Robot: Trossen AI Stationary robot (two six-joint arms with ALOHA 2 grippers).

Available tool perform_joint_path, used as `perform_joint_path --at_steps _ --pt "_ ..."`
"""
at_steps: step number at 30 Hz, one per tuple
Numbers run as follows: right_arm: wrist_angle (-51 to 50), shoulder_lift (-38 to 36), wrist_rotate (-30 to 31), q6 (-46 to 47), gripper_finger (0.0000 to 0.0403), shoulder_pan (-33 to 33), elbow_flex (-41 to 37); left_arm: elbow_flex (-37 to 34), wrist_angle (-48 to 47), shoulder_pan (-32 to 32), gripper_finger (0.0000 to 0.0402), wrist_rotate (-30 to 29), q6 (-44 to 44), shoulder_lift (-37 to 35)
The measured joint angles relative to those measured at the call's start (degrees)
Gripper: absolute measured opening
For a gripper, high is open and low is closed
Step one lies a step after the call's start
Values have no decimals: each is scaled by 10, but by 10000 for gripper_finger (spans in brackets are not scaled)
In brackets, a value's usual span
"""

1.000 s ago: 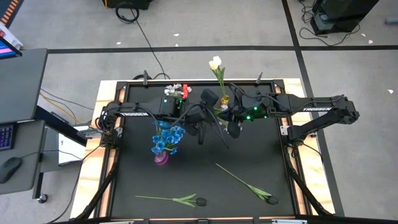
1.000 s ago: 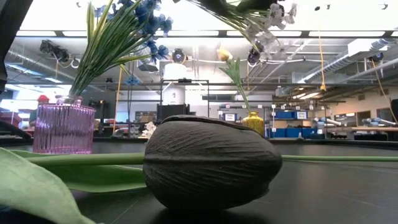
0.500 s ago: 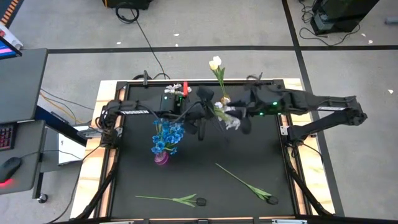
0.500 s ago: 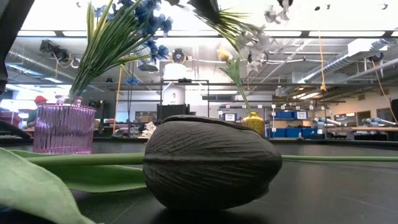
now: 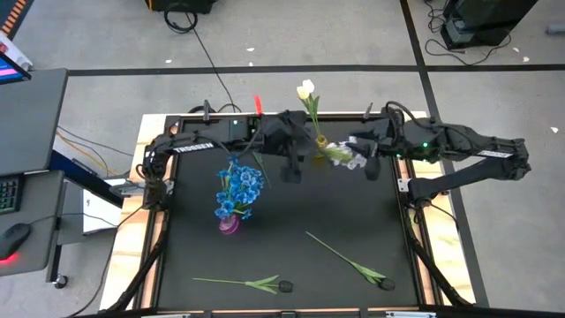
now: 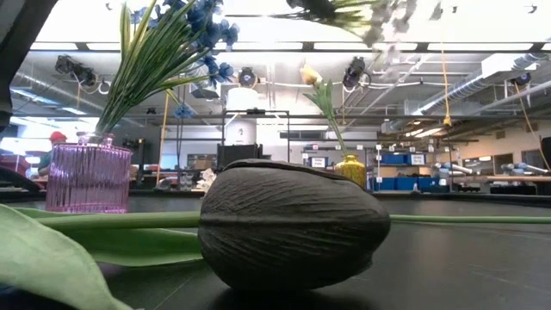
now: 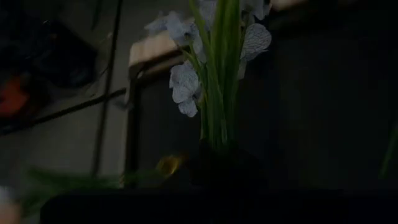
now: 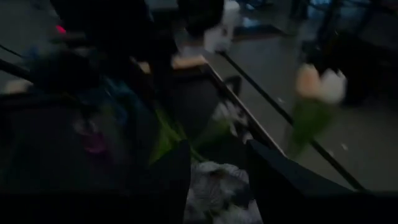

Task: Sort flowers into vase by color
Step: Put the bottom white flowers into the yellow vase

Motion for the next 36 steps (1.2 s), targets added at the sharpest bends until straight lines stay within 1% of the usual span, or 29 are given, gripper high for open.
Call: perform_joint_path --at_steps 3,5,7,12,15,19,22,25,28,32,36 --pt "-57 -14 9 25 162 0 0 0 43 19 29 67 -39 0" --pt "-91 -24 9 39 162 0 0 0 65 32 29 102 -61 0" --pt "-118 -34 10 45 162 0 0 0 76 46 29 120 -80 0" --pt "-188 -71 34 53 162 0 0 0 78 76 29 139 -119 0" --pt "-229 -87 33 91 162 0 0 0 92 91 29 180 -155 0" --pt "-282 -94 24 149 162 0 0 0 147 105 29 255 -197 0" --pt "-298 -94 12 177 162 0 -2 0 193 106 29 268 -216 0" --pt "-262 -94 8 181 162 0 -16 0 237 104 29 268 -231 0" --pt "-189 -93 7 166 162 0 -33 0 282 103 29 269 -249 0" --pt "-52 -91 10 117 161 0 -65 0 340 100 29 269 -261 0" --pt "83 -92 43 51 161 0 -92 0 392 94 29 269 -276 0"
